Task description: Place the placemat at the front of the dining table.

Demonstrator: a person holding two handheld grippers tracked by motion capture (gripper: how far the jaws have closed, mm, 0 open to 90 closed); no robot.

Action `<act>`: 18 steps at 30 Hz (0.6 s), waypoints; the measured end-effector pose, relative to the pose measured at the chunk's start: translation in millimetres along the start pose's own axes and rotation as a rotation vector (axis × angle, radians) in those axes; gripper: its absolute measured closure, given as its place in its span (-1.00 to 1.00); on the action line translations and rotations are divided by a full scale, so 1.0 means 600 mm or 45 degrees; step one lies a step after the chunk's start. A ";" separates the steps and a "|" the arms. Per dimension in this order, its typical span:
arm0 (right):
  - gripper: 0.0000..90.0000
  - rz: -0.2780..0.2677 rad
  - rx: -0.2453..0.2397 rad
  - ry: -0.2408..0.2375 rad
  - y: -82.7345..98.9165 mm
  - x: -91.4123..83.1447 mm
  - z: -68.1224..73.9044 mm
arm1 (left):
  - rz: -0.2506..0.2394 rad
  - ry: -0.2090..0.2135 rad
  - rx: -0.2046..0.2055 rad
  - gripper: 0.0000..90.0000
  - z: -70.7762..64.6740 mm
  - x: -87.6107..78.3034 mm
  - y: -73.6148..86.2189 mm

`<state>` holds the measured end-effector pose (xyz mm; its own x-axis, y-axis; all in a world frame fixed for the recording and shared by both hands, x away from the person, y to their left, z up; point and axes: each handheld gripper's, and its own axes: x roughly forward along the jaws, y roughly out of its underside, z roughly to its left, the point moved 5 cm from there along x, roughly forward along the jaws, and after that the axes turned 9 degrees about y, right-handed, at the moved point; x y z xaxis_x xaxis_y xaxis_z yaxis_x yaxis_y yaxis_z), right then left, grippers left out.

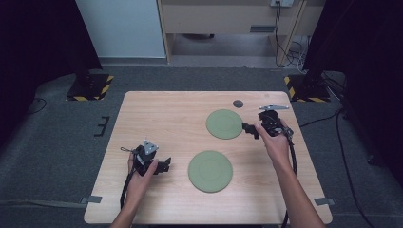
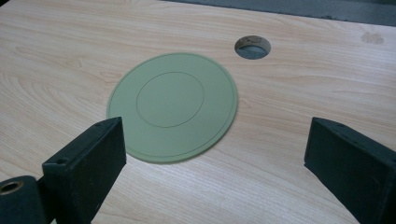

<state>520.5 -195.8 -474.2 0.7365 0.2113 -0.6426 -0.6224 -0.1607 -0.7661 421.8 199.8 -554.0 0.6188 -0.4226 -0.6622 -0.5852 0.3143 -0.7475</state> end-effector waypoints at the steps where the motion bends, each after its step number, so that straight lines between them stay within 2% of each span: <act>1: -0.87 -0.005 -0.003 -0.002 0.001 -0.003 0.000 | 0.000 -0.002 0.000 -0.93 0.000 0.000 0.000; 5: -0.88 -0.010 -0.007 -0.015 0.012 -0.016 -0.003 | 0.008 -0.004 0.001 -0.93 -0.001 0.000 0.001; 18: -0.85 -0.015 -0.009 -0.026 0.038 -0.027 -0.008 | 0.023 -0.009 -0.009 -0.93 -0.003 0.005 0.004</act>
<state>495.6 -207.3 -481.0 0.7380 0.2327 -0.6334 -0.6119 -0.1648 -0.7735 421.2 197.9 -557.9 0.6119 -0.4106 -0.6760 -0.6002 0.3156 -0.7350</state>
